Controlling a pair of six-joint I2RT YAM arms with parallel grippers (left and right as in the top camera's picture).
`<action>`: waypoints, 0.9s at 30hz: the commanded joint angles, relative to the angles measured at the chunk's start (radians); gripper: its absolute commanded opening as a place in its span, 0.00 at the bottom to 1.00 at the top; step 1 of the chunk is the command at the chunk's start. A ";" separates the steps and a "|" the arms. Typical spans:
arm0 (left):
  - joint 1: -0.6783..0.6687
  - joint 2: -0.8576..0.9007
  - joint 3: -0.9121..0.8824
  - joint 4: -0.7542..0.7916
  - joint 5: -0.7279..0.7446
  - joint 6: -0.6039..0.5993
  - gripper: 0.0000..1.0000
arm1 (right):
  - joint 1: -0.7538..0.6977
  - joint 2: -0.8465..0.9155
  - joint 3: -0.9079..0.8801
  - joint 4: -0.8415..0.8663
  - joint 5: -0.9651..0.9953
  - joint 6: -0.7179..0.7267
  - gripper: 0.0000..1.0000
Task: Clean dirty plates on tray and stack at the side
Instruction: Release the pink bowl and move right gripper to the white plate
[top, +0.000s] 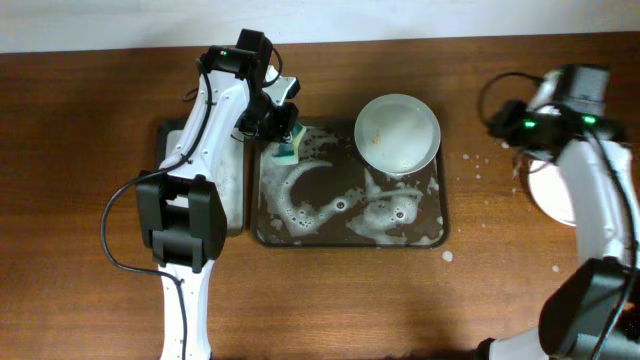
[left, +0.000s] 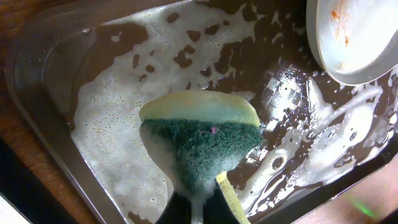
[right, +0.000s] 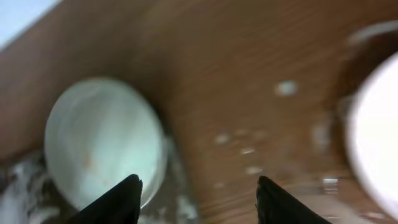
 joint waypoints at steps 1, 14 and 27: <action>-0.004 -0.006 -0.005 0.002 -0.003 -0.010 0.00 | 0.108 0.072 0.002 0.015 0.056 0.061 0.56; -0.004 -0.006 -0.005 0.002 -0.003 -0.010 0.00 | 0.221 0.266 0.002 0.029 0.056 0.254 0.28; -0.004 -0.006 -0.005 0.003 -0.003 -0.010 0.00 | 0.241 0.335 0.002 0.029 0.058 0.265 0.13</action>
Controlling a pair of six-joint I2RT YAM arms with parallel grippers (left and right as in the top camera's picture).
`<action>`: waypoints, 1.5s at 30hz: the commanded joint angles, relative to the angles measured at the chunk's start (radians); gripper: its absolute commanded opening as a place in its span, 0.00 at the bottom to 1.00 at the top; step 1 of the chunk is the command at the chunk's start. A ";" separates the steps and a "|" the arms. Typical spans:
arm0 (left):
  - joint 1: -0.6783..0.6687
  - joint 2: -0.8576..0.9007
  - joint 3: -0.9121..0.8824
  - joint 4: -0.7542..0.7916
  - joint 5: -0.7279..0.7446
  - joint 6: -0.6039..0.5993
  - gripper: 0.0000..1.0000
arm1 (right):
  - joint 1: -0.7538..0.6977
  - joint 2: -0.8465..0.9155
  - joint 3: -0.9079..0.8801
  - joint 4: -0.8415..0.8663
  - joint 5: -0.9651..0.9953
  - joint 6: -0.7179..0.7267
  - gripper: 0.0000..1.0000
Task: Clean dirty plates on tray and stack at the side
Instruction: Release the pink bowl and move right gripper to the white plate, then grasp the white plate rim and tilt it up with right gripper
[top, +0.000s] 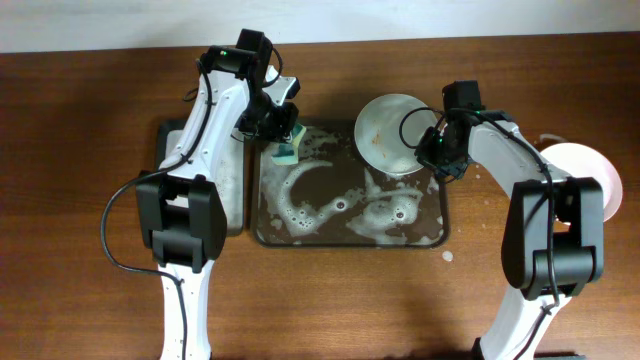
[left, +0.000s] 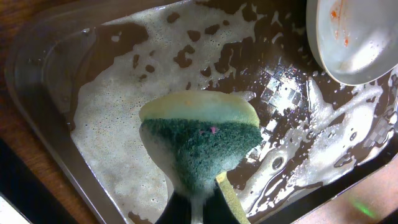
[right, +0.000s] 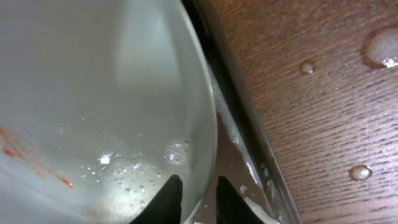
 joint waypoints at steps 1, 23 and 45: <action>-0.004 -0.006 -0.005 0.003 -0.003 -0.010 0.00 | 0.008 0.008 0.002 0.000 0.014 0.010 0.11; -0.004 -0.006 -0.005 0.003 -0.003 -0.010 0.00 | 0.103 -0.007 0.005 -0.267 -0.134 -0.099 0.05; -0.004 -0.006 -0.005 0.010 -0.003 -0.010 0.00 | 0.103 0.050 0.156 -0.149 0.027 -0.732 0.41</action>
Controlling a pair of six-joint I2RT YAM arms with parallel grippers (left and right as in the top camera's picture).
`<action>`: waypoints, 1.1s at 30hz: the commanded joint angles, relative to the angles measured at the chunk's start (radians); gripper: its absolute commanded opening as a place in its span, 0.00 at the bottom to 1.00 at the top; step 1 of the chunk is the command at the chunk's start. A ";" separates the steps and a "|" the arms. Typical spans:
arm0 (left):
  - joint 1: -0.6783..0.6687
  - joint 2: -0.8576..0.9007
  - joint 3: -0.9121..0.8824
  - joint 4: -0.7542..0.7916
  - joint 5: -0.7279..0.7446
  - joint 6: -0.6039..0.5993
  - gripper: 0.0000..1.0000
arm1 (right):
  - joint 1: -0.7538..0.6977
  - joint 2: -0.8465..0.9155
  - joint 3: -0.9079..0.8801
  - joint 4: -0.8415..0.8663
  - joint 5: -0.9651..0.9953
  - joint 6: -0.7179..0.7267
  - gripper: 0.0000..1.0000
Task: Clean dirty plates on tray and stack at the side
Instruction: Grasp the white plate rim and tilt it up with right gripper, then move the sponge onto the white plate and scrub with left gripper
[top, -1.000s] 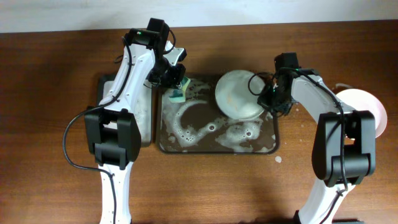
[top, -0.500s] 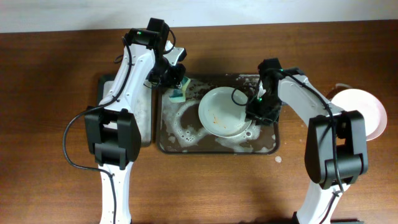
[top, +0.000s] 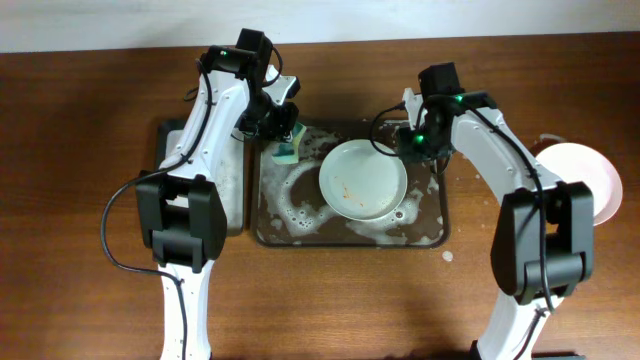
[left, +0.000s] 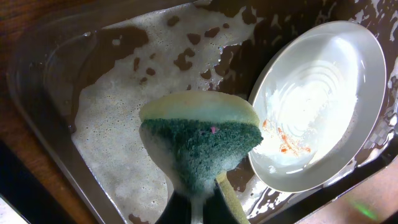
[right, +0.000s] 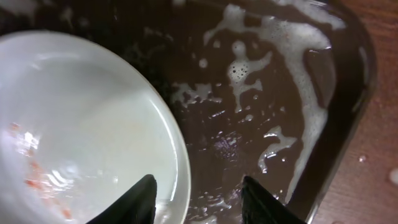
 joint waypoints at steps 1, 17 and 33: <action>-0.004 -0.006 -0.005 0.003 -0.003 -0.010 0.00 | 0.000 0.064 0.010 -0.003 0.008 -0.081 0.39; -0.004 -0.006 -0.005 0.003 -0.003 -0.010 0.00 | -0.011 0.120 0.010 -0.080 -0.146 0.222 0.04; -0.033 -0.006 -0.005 0.003 0.007 -0.010 0.00 | -0.002 0.121 -0.076 0.087 -0.168 0.571 0.04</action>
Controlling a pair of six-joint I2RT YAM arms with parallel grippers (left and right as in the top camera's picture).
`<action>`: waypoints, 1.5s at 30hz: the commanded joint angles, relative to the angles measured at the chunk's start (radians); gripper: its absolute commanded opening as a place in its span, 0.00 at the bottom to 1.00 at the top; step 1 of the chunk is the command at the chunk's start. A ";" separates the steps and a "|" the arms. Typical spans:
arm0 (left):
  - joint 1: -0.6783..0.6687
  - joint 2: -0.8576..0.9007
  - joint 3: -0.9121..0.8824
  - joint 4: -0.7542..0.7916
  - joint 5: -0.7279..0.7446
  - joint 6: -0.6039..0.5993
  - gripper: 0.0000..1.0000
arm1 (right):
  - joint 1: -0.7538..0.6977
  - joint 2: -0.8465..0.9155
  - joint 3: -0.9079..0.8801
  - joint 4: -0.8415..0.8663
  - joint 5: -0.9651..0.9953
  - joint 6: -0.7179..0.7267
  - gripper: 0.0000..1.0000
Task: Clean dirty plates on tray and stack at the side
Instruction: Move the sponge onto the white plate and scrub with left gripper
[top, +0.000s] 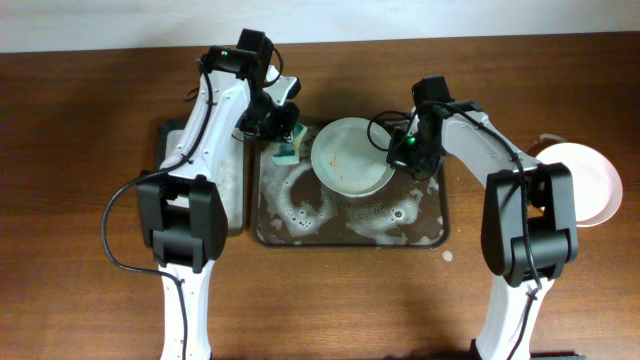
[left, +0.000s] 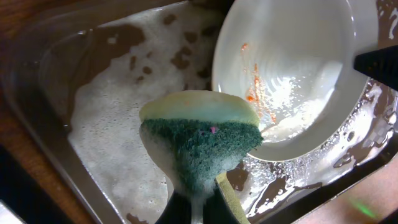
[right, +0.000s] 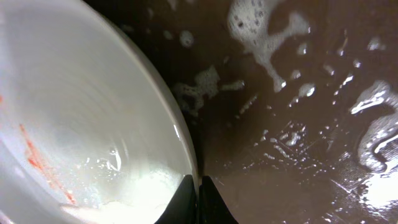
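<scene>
A white plate (top: 350, 158) smeared with red specks sits tilted in the far middle of the foamy dark tray (top: 430, 225). My right gripper (right: 198, 190) is shut on the plate's right rim (right: 186, 149); it shows overhead as the right gripper (top: 405, 152). My left gripper (left: 194, 208) is shut on a yellow-and-green sponge (left: 199, 137), which hangs over the tray's far left corner, just left of the plate (left: 286, 68). Overhead, the sponge (top: 287, 151) is a short gap from the plate's left edge.
A clean pale plate (top: 585, 195) lies on the wooden table at the far right. A grey mat or board (top: 232, 195) adjoins the tray's left side. Water drops (top: 447, 257) dot the table by the tray's near right corner.
My right gripper was open astride the plate's rim and is now shut on it. The plate has shifted from the tray's middle to the far left, close to the sponge. My left arm has not moved.
My right gripper was open over the table near the clean plate while the dirty plate leaned at the tray's far right corner. Then its fingers stood round that plate's rim. Later the plate lay mid-tray, and now it is gripped beside the motionless sponge.
</scene>
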 joint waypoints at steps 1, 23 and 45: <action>-0.032 -0.006 -0.005 0.016 0.007 -0.010 0.00 | 0.011 0.017 -0.058 0.024 0.000 0.041 0.04; -0.249 0.137 -0.008 0.211 -0.188 -0.219 0.00 | 0.026 0.017 -0.082 0.052 0.000 0.041 0.04; -0.256 0.170 -0.008 0.421 -0.466 -0.294 0.00 | 0.026 0.017 -0.082 0.044 0.015 0.033 0.04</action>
